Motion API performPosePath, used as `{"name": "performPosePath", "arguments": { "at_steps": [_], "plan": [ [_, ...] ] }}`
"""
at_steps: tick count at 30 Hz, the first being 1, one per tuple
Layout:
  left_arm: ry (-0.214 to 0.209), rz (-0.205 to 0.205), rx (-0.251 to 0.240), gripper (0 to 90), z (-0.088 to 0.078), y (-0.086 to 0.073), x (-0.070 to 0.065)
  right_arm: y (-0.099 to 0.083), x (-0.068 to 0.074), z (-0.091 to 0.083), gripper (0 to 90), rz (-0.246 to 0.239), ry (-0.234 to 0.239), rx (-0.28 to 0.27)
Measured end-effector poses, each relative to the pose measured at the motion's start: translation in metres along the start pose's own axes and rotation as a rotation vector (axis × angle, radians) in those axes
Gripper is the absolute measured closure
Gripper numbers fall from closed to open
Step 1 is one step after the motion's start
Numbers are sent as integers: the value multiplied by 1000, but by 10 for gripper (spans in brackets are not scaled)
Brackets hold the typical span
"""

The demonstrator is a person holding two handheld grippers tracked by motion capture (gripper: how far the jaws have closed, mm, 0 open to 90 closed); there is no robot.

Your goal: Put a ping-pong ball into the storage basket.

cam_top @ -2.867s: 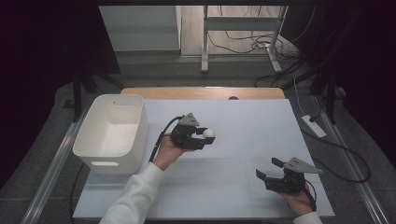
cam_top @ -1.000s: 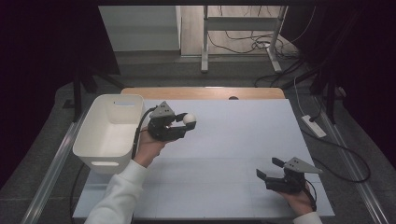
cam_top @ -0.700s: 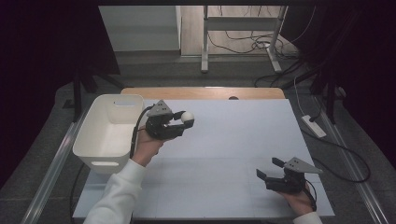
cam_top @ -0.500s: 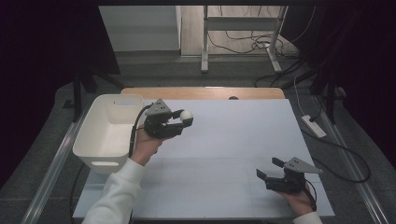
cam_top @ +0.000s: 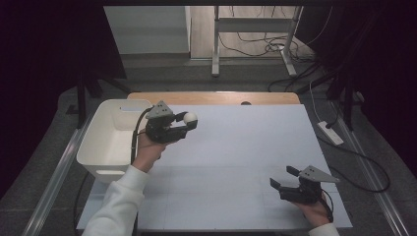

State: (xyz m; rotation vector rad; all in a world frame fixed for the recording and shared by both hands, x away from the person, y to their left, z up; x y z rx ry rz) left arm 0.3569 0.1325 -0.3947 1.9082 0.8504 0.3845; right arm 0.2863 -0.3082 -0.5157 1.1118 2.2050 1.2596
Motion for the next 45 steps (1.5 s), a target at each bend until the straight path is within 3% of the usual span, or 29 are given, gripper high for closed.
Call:
{"name": "performPosePath", "arguments": {
  "at_steps": [45],
  "plan": [
    [145, -67, -22, 505, -36, -1, 40, 0, 0, 1, 160, 0, -3, 2]
  ]
}}
Point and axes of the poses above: each handheld gripper's, and its own axes: z roughly forward along the jaws, y roughly out of its top, x roughly to its left, the point moved 1 cm from there along z, roughly forward along the jaws, and after that the axes turned 5 degrees about x, right-handed, at the moved point
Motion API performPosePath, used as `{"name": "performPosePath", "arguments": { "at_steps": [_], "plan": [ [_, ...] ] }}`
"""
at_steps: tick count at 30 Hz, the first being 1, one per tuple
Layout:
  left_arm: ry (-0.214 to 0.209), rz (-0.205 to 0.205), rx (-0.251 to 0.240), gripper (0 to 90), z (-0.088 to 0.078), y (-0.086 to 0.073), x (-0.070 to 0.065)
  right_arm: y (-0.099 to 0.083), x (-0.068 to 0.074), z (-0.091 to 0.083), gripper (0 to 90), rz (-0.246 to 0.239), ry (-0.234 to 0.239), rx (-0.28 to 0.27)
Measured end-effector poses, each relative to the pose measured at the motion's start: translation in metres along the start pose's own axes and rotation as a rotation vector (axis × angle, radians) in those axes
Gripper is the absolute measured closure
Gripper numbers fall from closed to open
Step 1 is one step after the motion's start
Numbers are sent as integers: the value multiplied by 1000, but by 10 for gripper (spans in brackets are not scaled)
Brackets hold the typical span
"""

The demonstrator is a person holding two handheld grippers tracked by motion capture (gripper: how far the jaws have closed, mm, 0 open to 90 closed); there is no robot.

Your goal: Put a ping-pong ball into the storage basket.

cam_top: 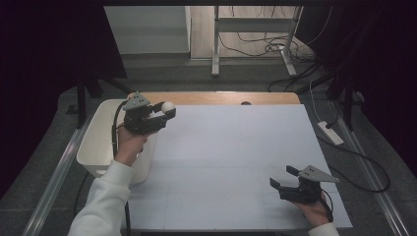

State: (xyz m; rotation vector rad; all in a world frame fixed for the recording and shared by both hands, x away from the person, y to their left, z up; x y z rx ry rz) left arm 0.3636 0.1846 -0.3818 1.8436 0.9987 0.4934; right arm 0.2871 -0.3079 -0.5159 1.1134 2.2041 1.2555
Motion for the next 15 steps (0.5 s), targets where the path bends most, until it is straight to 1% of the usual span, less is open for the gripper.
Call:
{"name": "performPosePath", "arguments": {
  "at_steps": [5, 10, 11, 15],
  "plan": [
    [11, -11, 0, 505, -2, 0, 5, 0, 0, 0, 160, 1, 0, -1],
    [38, -27, -3, 505, -6, -2, 12, 0, 0, 0, 160, 2, 1, -1],
    [38, -27, -3, 505, -6, -2, 12, 0, 0, 0, 160, 2, 1, -1],
    [57, -42, 3, 505, -8, -3, 19, 0, 0, 0, 160, 3, 1, -3]
  ]
}}
Point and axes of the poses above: each handheld gripper's, and its own axes: z roughly forward along the jaws, y roughly out of its top, x roughly to its left, the point moved 1 cm from there along z, roughly forward along the jaws, and after that the axes turned 5 degrees about x, right-handed, at the moved point
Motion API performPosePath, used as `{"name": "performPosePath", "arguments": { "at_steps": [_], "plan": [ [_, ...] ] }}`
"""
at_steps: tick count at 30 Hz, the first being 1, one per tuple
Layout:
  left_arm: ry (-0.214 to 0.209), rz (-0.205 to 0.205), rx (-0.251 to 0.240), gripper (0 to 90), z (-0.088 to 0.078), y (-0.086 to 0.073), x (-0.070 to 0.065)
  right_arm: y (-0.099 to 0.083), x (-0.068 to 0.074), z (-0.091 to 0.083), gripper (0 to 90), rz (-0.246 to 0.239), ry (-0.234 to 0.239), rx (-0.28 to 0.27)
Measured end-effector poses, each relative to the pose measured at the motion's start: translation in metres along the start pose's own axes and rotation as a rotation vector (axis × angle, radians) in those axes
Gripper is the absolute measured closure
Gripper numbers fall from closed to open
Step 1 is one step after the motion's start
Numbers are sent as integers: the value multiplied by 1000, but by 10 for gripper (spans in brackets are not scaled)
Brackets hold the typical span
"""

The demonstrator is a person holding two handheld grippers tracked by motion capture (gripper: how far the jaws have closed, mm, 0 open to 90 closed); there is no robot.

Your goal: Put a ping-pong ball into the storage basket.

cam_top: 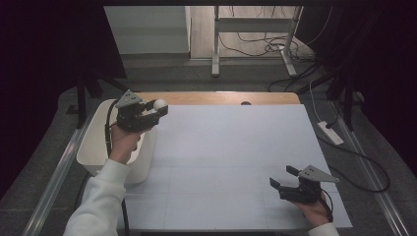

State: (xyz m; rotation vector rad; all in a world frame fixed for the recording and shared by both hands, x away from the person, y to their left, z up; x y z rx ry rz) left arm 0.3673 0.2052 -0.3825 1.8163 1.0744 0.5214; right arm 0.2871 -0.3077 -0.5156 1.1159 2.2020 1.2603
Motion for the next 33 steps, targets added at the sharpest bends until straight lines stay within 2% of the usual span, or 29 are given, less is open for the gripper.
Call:
{"name": "performPosePath", "arguments": {
  "at_steps": [4, 7, 12, 20, 27, 33],
  "plan": [
    [11, -12, -1, 505, -2, -1, 5, 0, 0, 0, 159, -1, 0, 1],
    [5, -37, -11, 505, -3, -1, 9, 0, 0, 0, 160, -1, 0, 1],
    [28, -39, -5, 505, -4, -2, 14, 0, 0, 0, 159, -1, 0, 1],
    [74, -68, 4, 505, -5, -6, 28, 0, 0, 0, 160, -1, 0, 2],
    [99, -94, 16, 504, -5, -9, 39, 0, 0, 1, 160, -3, -1, 4],
    [137, -91, 37, 502, -4, -11, 44, 0, 0, 1, 160, -4, -1, 3]
  ]
}}
Point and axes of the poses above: each handheld gripper's, and its own axes: z roughly forward along the jaws, y roughly out of its top, x roughly to its left, the point moved 1 cm from there along z, roughly forward along the jaws, and after that the axes turned 5 degrees about x, right-handed, at the moved point
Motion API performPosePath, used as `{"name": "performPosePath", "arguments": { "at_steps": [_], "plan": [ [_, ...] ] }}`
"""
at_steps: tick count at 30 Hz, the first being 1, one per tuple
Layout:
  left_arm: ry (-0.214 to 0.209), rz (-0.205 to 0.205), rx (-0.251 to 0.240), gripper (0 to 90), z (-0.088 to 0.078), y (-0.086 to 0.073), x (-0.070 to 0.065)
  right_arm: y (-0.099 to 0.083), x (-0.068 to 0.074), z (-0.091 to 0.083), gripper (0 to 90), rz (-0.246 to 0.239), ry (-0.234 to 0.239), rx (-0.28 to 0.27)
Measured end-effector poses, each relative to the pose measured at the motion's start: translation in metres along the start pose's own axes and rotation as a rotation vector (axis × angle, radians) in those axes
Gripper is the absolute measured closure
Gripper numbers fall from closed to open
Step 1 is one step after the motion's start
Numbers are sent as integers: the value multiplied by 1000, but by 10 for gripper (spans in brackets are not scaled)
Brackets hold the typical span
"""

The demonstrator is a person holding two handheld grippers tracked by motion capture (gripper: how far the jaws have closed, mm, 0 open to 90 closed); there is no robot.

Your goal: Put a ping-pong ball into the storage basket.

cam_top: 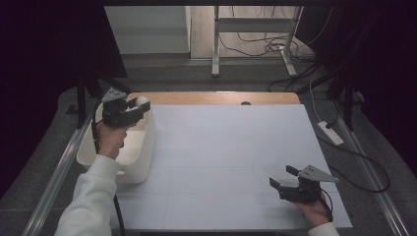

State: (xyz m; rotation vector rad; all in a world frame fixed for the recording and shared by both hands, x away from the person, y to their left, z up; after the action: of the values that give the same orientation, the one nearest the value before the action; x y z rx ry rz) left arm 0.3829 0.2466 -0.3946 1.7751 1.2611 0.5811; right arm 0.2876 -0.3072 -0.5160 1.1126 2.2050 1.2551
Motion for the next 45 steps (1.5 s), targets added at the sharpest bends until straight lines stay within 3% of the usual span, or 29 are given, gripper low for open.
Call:
{"name": "performPosePath", "arguments": {
  "at_steps": [14, 23, 37, 39, 41, 43, 45],
  "plan": [
    [15, -31, 30, 503, 3, -5, 11, 0, 0, 0, 160, -1, 0, 1],
    [34, -62, 88, 502, 11, -12, 18, 0, 0, 0, 160, -2, 0, 1],
    [52, -78, 85, 493, 10, -16, 24, 0, 0, 0, 160, -2, 0, 1],
    [68, -88, 76, 463, 10, -15, 24, 0, 0, 0, 160, -1, 0, 1],
    [92, -104, 67, 343, 10, -15, 25, 0, 0, 0, 160, -2, 1, 0],
    [80, -122, 58, 272, 9, -14, 25, 0, 0, 0, 160, -2, 0, 1],
    [54, -126, 43, 264, 7, -14, 25, 0, 0, 0, 160, -1, 0, 1]
  ]
}}
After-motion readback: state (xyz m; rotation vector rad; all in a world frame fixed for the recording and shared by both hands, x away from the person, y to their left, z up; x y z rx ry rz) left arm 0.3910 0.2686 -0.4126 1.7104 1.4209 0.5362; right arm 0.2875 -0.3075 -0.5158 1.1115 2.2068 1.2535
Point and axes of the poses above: each handheld gripper's, and its own axes: z roughly forward along the jaws, y roughly out of its top, x roughly to its left, the point moved 1 cm from there along z, roughly forward along the jaws, and after that the axes turned 5 degrees about x, right-handed, at the moved point
